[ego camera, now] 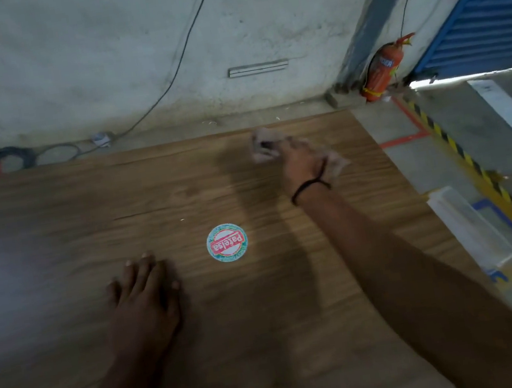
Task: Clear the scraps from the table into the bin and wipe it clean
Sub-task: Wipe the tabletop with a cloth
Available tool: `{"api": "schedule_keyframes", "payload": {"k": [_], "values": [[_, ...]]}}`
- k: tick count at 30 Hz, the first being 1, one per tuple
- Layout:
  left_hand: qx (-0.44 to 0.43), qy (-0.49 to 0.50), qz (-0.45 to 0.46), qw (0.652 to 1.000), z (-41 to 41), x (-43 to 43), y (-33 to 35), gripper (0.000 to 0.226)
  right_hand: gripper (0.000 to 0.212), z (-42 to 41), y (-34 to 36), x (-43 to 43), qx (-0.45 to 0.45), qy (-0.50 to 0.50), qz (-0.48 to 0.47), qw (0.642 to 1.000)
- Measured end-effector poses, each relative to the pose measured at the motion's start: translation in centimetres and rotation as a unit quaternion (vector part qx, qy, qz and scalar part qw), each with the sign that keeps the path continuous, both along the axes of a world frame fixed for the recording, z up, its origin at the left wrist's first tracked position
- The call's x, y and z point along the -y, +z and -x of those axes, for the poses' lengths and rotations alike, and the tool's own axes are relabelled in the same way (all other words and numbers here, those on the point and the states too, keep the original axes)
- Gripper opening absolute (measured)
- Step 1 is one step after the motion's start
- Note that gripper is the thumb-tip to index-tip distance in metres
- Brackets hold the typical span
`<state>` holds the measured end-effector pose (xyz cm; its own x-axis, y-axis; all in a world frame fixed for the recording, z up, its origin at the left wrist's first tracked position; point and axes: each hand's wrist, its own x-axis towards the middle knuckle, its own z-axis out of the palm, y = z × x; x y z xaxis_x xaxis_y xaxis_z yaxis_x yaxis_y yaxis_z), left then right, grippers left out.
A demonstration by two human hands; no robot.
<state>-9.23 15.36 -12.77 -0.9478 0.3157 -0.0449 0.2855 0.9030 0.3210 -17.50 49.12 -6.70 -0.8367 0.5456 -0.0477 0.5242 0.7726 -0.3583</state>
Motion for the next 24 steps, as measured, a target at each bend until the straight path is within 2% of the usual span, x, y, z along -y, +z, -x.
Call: {"api": "schedule_keyframes", "payload": {"k": [1, 2, 3, 4, 7, 11, 14, 16, 19, 21, 24], "values": [[0.000, 0.002, -0.004, 1.000, 0.0, 0.0, 0.0, 0.065, 0.047, -0.1, -1.4, -2.8, 0.042, -0.071, 0.036, 0.996], [-0.001, 0.004, -0.006, 1.000, 0.0, 0.0, 0.0, 0.064, 0.060, -0.1, -3.4, -5.1, 0.068, -0.135, 0.058, 0.987], [-0.002, 0.005, -0.006, 1.000, 0.0, 0.0, 0.0, 0.064, 0.073, -0.6, -4.9, -5.8, 0.093, -0.155, 0.049, 0.982], [-0.003, 0.004, -0.003, 1.000, -0.1, 0.0, 0.0, 0.064, 0.075, -1.1, -6.0, -5.1, 0.118, -0.149, 0.043, 0.981], [-0.003, 0.003, -0.001, 1.000, 0.0, 0.1, -0.1, 0.065, 0.045, -2.5, -4.4, 2.7, 0.135, -0.004, -0.026, 0.990], [0.000, 0.007, 0.000, 1.000, 0.0, -0.1, 0.1, 0.069, 0.047, -4.8, -3.3, 14.6, 0.131, 0.165, -0.033, 0.977], [0.003, 0.008, 0.006, 1.000, -0.1, -0.1, 0.2, 0.071, 0.046, -5.3, -2.5, 18.3, 0.151, 0.245, 0.010, 0.958], [0.007, 0.007, 0.006, 1.000, -0.1, 0.0, 0.3, 0.071, 0.049, -4.8, -1.0, 17.7, 0.124, 0.215, 0.045, 0.968], [0.017, 0.007, -0.005, 1.000, 0.1, 0.2, 0.5, 0.074, 0.058, -4.2, 1.1, 11.3, 0.090, 0.115, -0.045, 0.988], [0.024, 0.009, -0.031, 0.999, -0.1, 0.5, 1.0, 0.074, 0.055, -4.7, 1.3, 4.5, 0.072, 0.042, -0.075, 0.994], [0.003, 0.020, -0.051, 0.998, -1.7, 1.0, 1.8, 0.064, 0.052, -6.5, -2.3, -2.0, 0.117, -0.016, -0.014, 0.993]]}}
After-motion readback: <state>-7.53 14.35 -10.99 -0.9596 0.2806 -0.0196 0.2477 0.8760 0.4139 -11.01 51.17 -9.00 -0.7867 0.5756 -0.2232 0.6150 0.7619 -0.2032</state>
